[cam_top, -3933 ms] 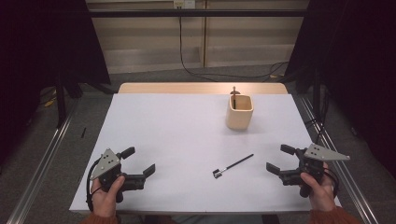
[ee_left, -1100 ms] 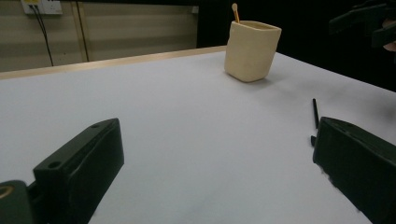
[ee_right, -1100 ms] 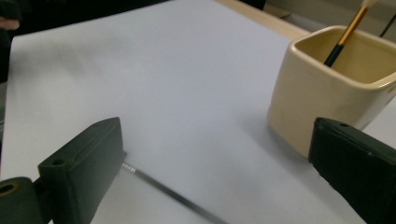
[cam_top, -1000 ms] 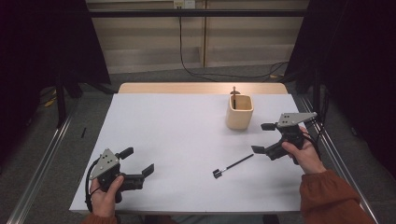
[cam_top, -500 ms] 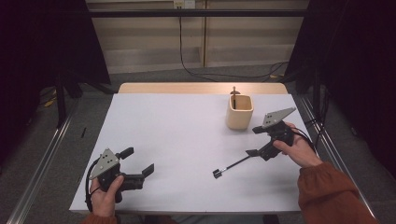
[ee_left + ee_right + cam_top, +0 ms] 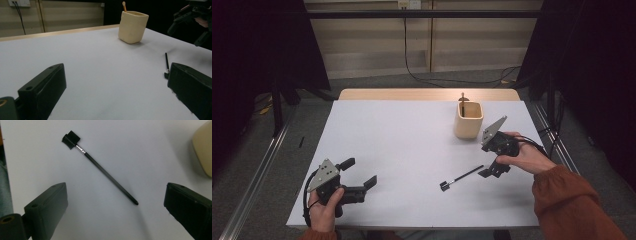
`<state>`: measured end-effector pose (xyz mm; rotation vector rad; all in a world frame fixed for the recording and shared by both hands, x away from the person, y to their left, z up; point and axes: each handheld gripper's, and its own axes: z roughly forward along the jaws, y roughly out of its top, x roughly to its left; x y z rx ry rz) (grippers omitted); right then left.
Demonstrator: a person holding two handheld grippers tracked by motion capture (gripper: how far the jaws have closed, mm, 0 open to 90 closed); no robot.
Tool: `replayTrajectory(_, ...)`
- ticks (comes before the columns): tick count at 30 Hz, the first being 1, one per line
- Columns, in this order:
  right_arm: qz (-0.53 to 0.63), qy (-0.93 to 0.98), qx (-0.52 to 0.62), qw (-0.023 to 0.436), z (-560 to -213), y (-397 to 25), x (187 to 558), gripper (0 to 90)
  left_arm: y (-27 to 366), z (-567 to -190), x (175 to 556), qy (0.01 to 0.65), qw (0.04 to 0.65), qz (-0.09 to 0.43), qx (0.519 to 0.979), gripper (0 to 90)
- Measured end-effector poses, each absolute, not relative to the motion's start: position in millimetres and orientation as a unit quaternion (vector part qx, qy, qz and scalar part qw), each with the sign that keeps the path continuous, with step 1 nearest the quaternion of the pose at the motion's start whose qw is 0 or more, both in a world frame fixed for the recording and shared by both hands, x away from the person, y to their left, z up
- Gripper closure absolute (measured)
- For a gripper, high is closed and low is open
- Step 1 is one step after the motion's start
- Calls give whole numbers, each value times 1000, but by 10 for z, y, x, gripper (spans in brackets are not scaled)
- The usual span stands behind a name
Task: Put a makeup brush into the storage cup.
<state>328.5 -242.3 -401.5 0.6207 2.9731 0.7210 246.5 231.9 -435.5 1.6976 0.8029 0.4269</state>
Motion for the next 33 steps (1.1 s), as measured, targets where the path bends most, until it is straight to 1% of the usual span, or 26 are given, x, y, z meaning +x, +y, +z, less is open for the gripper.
replayTrajectory(2,224,954,198,2,-4016,-2412,3300,51,2316,-4356,2469,342,571,181,724,19)
replayTrajectory(5,214,958,190,5,-4022,-2359,3317,80,2310,-4358,2471,342,571,179,724,19)
replayTrajectory(11,178,972,153,0,-4082,-2168,3336,98,2310,-4359,2471,342,571,179,724,19)
replayTrajectory(16,167,978,125,-6,-4149,-2049,3346,264,2312,-4359,2469,341,571,179,725,19)
replayTrajectory(17,160,979,123,-14,-4175,-2015,3351,298,2311,-4359,2470,341,571,179,725,19)
replayTrajectory(19,153,981,115,-15,-4213,-1982,3364,316,2310,-4360,2470,341,571,179,725,19)
replayTrajectory(23,150,983,100,-20,-4255,-1908,3391,393,2309,-4360,2472,341,569,179,726,19)
replayTrajectory(28,147,985,84,-19,-4259,-1811,3415,438,2308,-4360,2475,339,568,180,728,19)
replayTrajectory(29,147,986,81,-22,-4261,-1789,3421,466,2306,-4360,2474,339,568,180,728,19)
replayTrajectory(33,141,987,68,-30,-4305,-1730,3431,520,2309,-4362,2475,339,569,180,727,19)
